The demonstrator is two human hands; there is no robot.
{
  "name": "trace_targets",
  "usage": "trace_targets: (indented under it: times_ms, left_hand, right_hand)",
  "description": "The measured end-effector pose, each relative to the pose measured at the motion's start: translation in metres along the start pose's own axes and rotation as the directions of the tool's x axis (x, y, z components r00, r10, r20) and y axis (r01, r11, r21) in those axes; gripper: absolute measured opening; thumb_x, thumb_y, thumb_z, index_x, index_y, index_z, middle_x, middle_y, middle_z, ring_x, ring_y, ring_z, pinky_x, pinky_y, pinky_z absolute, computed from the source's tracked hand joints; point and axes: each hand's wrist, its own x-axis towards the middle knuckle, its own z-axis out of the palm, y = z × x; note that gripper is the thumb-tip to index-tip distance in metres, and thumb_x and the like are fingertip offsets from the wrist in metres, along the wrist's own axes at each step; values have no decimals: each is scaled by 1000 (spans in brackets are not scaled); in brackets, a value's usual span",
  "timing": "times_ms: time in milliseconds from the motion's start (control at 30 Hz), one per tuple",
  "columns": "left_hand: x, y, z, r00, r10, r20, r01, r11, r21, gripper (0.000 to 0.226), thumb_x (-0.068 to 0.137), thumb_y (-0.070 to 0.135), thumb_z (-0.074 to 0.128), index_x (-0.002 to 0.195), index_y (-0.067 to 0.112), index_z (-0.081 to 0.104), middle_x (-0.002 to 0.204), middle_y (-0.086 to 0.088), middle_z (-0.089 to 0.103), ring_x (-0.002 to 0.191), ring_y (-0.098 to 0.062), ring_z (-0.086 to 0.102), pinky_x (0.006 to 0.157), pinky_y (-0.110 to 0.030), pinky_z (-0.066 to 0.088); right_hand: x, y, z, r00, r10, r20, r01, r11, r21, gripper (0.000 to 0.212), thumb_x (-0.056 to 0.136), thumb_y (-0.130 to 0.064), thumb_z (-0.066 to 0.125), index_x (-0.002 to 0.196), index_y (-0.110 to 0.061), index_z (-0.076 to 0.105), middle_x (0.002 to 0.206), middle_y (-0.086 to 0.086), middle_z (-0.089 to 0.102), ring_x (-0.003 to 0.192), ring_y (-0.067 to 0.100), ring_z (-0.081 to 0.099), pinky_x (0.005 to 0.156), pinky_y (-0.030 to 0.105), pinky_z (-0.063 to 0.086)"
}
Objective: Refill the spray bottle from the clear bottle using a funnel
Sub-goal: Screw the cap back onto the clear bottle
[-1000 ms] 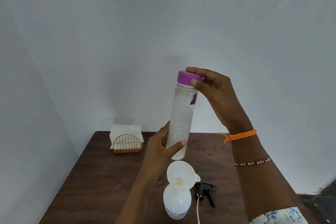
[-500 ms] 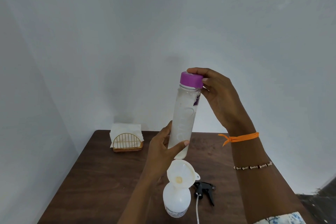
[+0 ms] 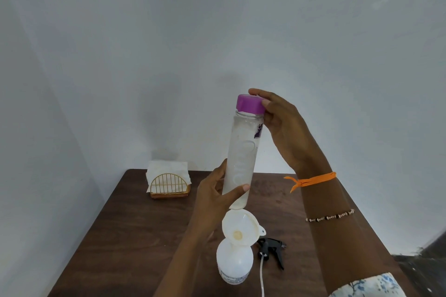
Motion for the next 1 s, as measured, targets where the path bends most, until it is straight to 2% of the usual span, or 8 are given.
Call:
trace_targets:
  times_ms: [167,267,367,433,600,700,867,1000]
  left_hand:
    - [-1,0,1,1000,-10,16,10,1000,-1,54,73,28,76,115,46,47,117,16,61,105,-8,61,80,-16,54]
    - [-1,2,3,1000,-8,30,8,1000,5,54,73,28,76,113,50,46,115,21,59,104,-7,60,79,-15,53]
    - [0,2,5,999,-21,31,21,1000,-2,53,72,32,75,114,49,46,118,18,59,106,-9,60,85,-23,54]
    - [1,1,6,999,-26,32,26,1000,-15,54,72,33,76,115,49,48,120,15,61,107,-10,60,87,-27,55]
    - [1,-1,7,999,-22,38,23,1000,-16,57,71,31,77,120,43,50,119,12,63,106,-11,62,88,-31,55]
    - [1,-1,7,998,-28,47,28,1000,10,56,71,33,76,119,42,48,122,11,61,106,-13,61,88,-30,55]
    - [1,-1,7,998,-37,52,37,999,8,55,72,32,76,116,46,47,119,15,60,104,-10,61,86,-24,55]
    - [3,-3,6,997,-50,59,52,998,-32,60,71,31,77,125,35,51,123,9,62,108,-15,61,90,-37,54]
  right_hand:
    - [3,0,3,995,1,-104,-6,999,-45,21,85,-11,63,106,-12,60,101,1,64,96,16,60,85,25,50]
    - [4,0,5,985,38,-170,-49,997,-60,50,62,-29,76,104,-17,51,98,-2,57,86,14,58,69,19,49]
    - [0,2,0,988,94,-125,-93,996,11,74,59,-37,73,125,-17,45,119,4,56,106,17,58,85,25,47]
    - [-3,2,-4,991,116,-63,-109,989,101,64,75,-34,70,131,-14,45,122,4,58,109,14,57,94,28,45]
    - [-3,6,-6,991,109,-79,-92,978,189,32,88,-7,52,120,-12,52,99,0,61,88,9,58,76,23,49]
    - [1,7,-1,985,122,-123,-105,984,141,41,86,1,57,123,-13,48,104,5,58,86,10,60,74,23,50]
    - [4,13,-4,984,139,-112,-135,990,45,79,64,-26,81,129,-27,36,122,9,53,102,19,59,81,26,49]
    - [4,14,-8,994,108,25,-111,966,233,54,76,-20,58,129,-13,46,110,1,62,92,8,62,78,19,49]
